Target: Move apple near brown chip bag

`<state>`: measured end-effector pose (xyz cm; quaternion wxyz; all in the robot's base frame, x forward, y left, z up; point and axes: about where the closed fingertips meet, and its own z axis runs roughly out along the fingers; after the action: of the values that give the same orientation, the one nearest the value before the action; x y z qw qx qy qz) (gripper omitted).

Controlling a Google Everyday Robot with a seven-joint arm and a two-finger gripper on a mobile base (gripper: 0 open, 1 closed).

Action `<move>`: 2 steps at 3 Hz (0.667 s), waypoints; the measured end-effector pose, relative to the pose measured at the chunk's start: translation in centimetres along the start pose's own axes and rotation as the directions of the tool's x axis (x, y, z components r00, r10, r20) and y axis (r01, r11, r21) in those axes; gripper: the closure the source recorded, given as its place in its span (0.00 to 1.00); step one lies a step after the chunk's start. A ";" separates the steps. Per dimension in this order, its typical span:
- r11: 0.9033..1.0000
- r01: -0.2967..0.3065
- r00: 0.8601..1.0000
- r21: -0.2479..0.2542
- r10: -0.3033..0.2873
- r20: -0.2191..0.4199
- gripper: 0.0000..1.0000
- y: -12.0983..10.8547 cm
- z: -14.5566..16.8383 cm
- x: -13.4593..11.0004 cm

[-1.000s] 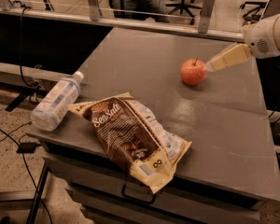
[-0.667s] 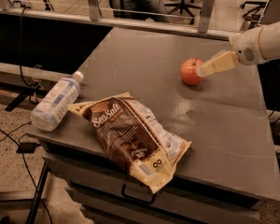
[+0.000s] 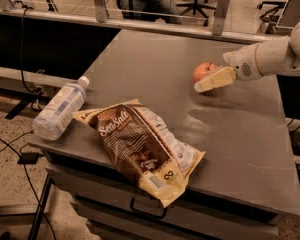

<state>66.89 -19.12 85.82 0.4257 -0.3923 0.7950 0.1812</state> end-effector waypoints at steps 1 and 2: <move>0.999 0.005 1.000 -0.033 -0.005 0.004 0.10 0.7 0.9 0.0; 0.999 0.005 1.000 -0.037 -0.005 0.003 0.33 0.8 1.1 0.0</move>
Offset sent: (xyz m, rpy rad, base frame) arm -0.0005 0.0100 -0.0057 0.0115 0.0103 0.0299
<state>66.88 -17.90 85.13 0.4202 -0.4017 0.7899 0.1955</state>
